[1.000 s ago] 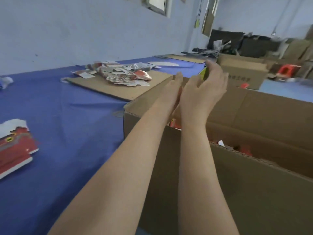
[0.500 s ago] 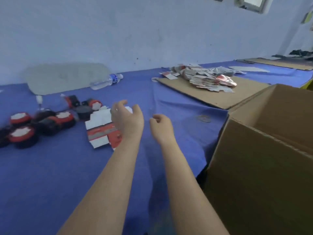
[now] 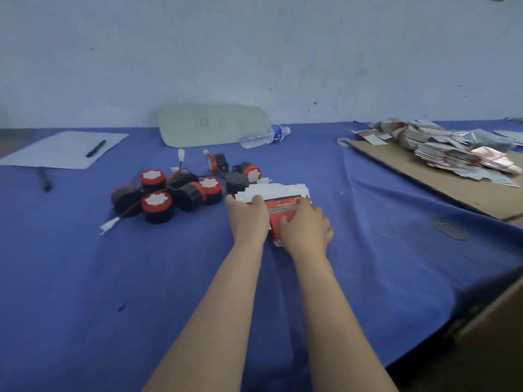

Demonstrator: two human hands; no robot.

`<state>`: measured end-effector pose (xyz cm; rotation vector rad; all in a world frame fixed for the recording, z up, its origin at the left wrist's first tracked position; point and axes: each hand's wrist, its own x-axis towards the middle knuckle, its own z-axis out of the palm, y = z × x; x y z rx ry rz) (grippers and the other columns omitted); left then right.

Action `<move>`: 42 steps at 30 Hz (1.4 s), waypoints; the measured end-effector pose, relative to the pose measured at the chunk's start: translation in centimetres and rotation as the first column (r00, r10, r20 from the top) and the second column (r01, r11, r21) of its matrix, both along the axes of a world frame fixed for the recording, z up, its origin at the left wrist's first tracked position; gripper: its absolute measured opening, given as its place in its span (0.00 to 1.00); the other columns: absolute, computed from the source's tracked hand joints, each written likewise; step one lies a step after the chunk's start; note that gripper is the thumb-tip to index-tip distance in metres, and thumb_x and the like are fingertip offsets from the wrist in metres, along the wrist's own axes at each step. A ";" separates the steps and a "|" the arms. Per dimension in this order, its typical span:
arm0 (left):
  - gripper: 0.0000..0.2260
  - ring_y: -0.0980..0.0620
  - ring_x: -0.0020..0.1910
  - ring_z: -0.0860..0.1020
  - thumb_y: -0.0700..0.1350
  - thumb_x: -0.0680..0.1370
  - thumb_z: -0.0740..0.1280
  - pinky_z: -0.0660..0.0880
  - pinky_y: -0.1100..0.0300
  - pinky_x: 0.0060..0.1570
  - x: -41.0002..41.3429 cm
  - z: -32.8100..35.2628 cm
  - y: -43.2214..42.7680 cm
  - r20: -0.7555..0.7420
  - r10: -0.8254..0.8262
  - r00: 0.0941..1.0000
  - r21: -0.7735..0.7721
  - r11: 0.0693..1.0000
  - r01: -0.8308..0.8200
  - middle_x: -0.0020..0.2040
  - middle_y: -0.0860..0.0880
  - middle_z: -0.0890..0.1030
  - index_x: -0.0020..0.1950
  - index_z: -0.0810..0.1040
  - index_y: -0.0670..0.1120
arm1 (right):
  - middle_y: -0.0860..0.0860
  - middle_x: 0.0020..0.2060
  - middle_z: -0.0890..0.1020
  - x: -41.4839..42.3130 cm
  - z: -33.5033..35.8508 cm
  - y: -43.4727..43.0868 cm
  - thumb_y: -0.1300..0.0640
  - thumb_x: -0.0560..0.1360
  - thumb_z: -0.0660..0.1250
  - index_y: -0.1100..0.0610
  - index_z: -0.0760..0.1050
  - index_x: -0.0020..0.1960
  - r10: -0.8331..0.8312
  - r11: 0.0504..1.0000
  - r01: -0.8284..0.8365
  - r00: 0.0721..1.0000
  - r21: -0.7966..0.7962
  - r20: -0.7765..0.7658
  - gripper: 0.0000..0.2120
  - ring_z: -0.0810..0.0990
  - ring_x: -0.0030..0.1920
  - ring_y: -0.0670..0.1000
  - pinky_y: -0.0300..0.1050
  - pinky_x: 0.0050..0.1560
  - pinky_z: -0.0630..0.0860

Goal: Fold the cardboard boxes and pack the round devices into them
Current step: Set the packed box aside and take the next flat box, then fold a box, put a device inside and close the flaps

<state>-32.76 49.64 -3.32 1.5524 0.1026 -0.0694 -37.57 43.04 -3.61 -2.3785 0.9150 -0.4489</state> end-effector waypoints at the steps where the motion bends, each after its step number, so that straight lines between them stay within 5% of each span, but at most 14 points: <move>1: 0.27 0.44 0.63 0.73 0.42 0.79 0.59 0.73 0.50 0.60 0.3 0.2 0.3 -0.004 0.017 1.000 -0.001 1.000 -0.017 0.71 0.42 0.67 0.77 0.53 0.40 | 0.56 0.67 0.69 0.3 0.3 0.3 0.57 0.76 0.60 0.54 0.63 0.70 0.012 1.000 -0.011 1.000 -0.012 0.027 0.22 0.66 0.67 0.59 0.53 0.68 0.59; 5: 0.25 0.43 0.65 0.73 0.43 0.79 0.59 0.71 0.44 0.64 1.9 0.7 2.8 -0.030 0.122 0.992 -0.144 0.982 -0.125 0.70 0.42 0.68 0.75 0.57 0.41 | 0.58 0.66 0.65 2.2 1.4 1.8 0.62 0.76 0.60 0.56 0.55 0.75 0.109 0.994 -0.106 0.973 -0.024 0.204 0.30 0.67 0.65 0.59 0.50 0.66 0.63; 10: 0.17 0.48 0.59 0.77 0.50 0.80 0.59 0.74 0.50 0.61 3.6 2.0 7.6 0.115 0.280 0.953 -0.234 0.940 -0.248 0.60 0.47 0.78 0.67 0.69 0.45 | 0.57 0.59 0.72 5.7 1.9 5.6 0.62 0.76 0.61 0.58 0.68 0.68 0.274 0.948 -0.317 0.853 0.025 0.445 0.20 0.70 0.60 0.57 0.47 0.59 0.66; 12: 0.15 0.52 0.54 0.78 0.54 0.80 0.60 0.75 0.54 0.57 4.3 2.1 9.6 0.156 0.365 0.918 -0.261 0.911 -0.318 0.53 0.51 0.79 0.60 0.70 0.45 | 0.53 0.53 0.77 7.0 1.7 7.5 0.55 0.79 0.60 0.57 0.74 0.58 0.312 0.919 -0.390 0.804 0.053 0.507 0.10 0.74 0.55 0.54 0.46 0.55 0.70; 16: 0.16 0.66 0.40 0.75 0.58 0.78 0.63 0.72 0.69 0.39 5.0 0.8 13.1 0.196 0.468 0.862 -0.251 0.873 -0.417 0.45 0.56 0.75 0.54 0.65 0.47 | 0.40 0.36 0.78 8.2 0.6 10.9 0.45 0.81 0.55 0.51 0.75 0.45 0.308 0.809 -0.540 0.724 0.230 0.617 0.15 0.77 0.39 0.37 0.25 0.37 0.69; 19: 0.14 0.70 0.36 0.75 0.55 0.78 0.65 0.69 0.76 0.35 4.9 -0.8 14.7 0.326 0.487 0.810 -0.118 0.871 -0.477 0.44 0.57 0.76 0.52 0.66 0.47 | 0.36 0.43 0.78 8.4 -1.3 12.8 0.44 0.80 0.56 0.46 0.73 0.58 0.295 0.756 -0.590 0.693 0.282 0.658 0.12 0.75 0.42 0.27 0.19 0.40 0.66; 21: 0.12 0.64 0.41 0.76 0.53 0.78 0.66 0.71 0.74 0.39 5.0 -1.5 15.4 0.387 0.476 0.790 -0.064 0.868 -0.492 0.46 0.53 0.77 0.52 0.66 0.47 | 0.39 0.49 0.78 8.6 -1.9 13.4 0.44 0.81 0.55 0.48 0.71 0.66 0.259 0.742 -0.590 0.690 0.318 0.676 0.17 0.76 0.45 0.32 0.20 0.42 0.67; 25: 0.18 0.49 0.63 0.73 0.51 0.78 0.59 0.70 0.51 0.64 4.9 -1.8 15.3 0.460 0.366 0.809 -0.088 0.926 -0.368 0.64 0.46 0.74 0.64 0.67 0.44 | 0.48 0.51 0.83 9.0 -2.1 12.8 0.41 0.80 0.53 0.54 0.79 0.57 0.130 0.689 -0.567 0.710 0.452 0.692 0.22 0.80 0.52 0.45 0.36 0.50 0.74; 28: 0.27 0.53 0.73 0.62 0.53 0.76 0.52 0.59 0.54 0.73 4.1 -1.6 14.2 0.472 0.264 0.841 -0.087 0.963 -0.254 0.74 0.50 0.65 0.74 0.63 0.46 | 0.49 0.49 0.82 8.8 -2.2 12.5 0.42 0.80 0.54 0.55 0.80 0.53 0.175 0.685 -0.574 0.728 0.448 0.663 0.21 0.78 0.49 0.45 0.40 0.51 0.75; 30: 0.26 0.52 0.72 0.65 0.57 0.76 0.52 0.61 0.52 0.73 3.8 -1.6 13.8 0.411 0.246 0.878 -0.164 0.967 -0.194 0.71 0.48 0.68 0.69 0.69 0.46 | 0.50 0.58 0.80 8.7 -2.1 12.2 0.44 0.81 0.55 0.54 0.75 0.63 0.224 0.669 -0.600 0.726 0.439 0.651 0.20 0.76 0.57 0.46 0.43 0.59 0.73; 32: 0.20 0.55 0.63 0.73 0.59 0.75 0.53 0.68 0.50 0.68 3.6 -1.4 13.9 0.340 0.227 0.913 -0.260 0.955 -0.141 0.62 0.51 0.77 0.60 0.75 0.52 | 0.43 0.64 0.74 8.7 -1.9 11.8 0.45 0.81 0.56 0.48 0.67 0.72 0.275 0.614 -0.659 0.695 0.435 0.664 0.21 0.72 0.62 0.42 0.35 0.59 0.69; 35: 0.12 0.64 0.45 0.76 0.58 0.73 0.54 0.73 0.59 0.52 3.6 -1.2 14.1 0.332 0.202 0.921 -0.274 0.955 -0.110 0.43 0.63 0.79 0.41 0.77 0.65 | 0.40 0.64 0.74 8.6 -1.7 11.3 0.47 0.81 0.56 0.44 0.66 0.71 0.335 0.559 -0.706 0.671 0.434 0.662 0.19 0.72 0.61 0.38 0.30 0.54 0.69; 39: 0.11 0.53 0.50 0.77 0.59 0.71 0.55 0.73 0.51 0.56 3.9 -1.7 14.2 0.296 0.217 0.930 -0.289 0.949 -0.130 0.49 0.53 0.79 0.44 0.76 0.60 | 0.39 0.40 0.77 8.7 -2.1 11.8 0.58 0.79 0.57 0.49 0.74 0.52 0.307 0.638 -0.657 0.695 0.401 0.650 0.09 0.74 0.38 0.36 0.35 0.39 0.69; 42: 0.20 0.50 0.56 0.78 0.66 0.67 0.55 0.72 0.49 0.61 3.8 -2.1 13.8 0.299 0.132 0.945 -0.222 0.973 -0.065 0.53 0.51 0.81 0.50 0.76 0.57 | 0.41 0.44 0.76 8.9 -2.5 11.5 0.64 0.77 0.56 0.49 0.71 0.61 0.271 0.720 -0.589 0.726 0.367 0.632 0.17 0.74 0.42 0.40 0.32 0.39 0.69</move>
